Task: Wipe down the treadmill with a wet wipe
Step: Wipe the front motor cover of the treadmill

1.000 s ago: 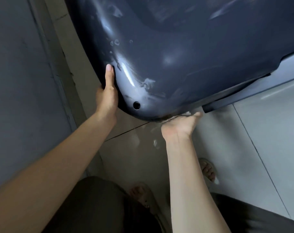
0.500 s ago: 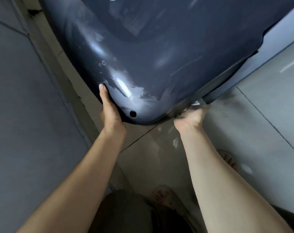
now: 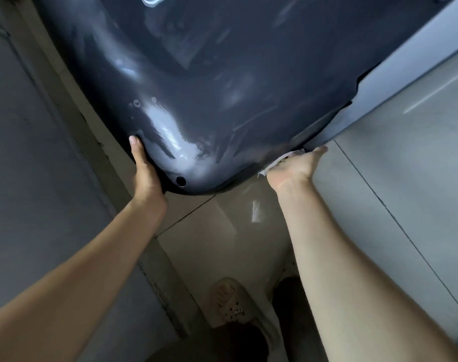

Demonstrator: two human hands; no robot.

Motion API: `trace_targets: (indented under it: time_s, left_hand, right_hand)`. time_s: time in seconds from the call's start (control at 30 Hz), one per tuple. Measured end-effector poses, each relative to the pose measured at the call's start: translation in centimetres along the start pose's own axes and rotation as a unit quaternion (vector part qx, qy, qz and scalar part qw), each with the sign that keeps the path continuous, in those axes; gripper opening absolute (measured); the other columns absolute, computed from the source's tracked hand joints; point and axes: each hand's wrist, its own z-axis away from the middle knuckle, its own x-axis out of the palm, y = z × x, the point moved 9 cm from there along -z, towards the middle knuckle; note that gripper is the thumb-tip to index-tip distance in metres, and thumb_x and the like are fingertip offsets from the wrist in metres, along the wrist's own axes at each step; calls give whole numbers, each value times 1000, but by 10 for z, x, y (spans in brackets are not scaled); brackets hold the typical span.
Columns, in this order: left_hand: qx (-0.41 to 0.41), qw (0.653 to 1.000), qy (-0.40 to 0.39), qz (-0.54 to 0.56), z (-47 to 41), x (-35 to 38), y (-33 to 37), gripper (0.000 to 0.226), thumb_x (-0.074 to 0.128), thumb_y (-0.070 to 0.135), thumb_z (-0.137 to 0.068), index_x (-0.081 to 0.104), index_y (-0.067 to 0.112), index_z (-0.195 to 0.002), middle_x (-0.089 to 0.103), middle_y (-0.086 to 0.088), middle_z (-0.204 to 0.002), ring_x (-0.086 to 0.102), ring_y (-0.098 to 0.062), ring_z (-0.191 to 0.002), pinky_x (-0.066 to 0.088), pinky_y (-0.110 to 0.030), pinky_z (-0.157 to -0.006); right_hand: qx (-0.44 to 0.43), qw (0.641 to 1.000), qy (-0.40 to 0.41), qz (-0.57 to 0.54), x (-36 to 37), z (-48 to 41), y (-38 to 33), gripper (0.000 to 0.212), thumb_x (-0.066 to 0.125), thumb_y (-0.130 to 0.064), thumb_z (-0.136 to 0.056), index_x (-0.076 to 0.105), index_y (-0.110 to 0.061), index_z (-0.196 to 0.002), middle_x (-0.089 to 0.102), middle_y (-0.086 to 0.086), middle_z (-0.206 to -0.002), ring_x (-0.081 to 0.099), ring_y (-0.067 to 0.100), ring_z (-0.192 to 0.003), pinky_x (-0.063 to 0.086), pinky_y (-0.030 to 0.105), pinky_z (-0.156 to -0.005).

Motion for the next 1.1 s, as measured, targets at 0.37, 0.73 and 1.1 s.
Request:
trace_targets:
  time_s: [0.37,0.73,1.1]
  left_hand:
    - [-57,998,11,-3,4,-3,3,97,53,92,-75,53,27,-148,66,11,-133,64,-13,-121,48,-35,-110]
    - [-102,995,-2,-8,-19,-12,-16,92,57,102,-55,68,38,-121,72,15,-120,65,-13,-119,47,-36,-110]
    - [-142,989,28,-25,-61,-50,-62,103,53,106,-53,54,49,-140,64,20,-135,63,-15,-125,48,-43,-108]
  right_hand:
    - [-79,996,24,41,25,16,-52,80,21,-80,-94,35,-34,-158,36,-5,-163,29,19,-152,14,50,-127]
    - [-44,997,43,48,-2,2,22,40,41,-56,-98,66,-25,-102,71,1,-89,72,24,-80,58,32,-66]
    - [-247,916,157,274,40,66,-40,90,32,-86,-86,33,-31,-157,40,-12,-156,31,13,-148,20,45,-126]
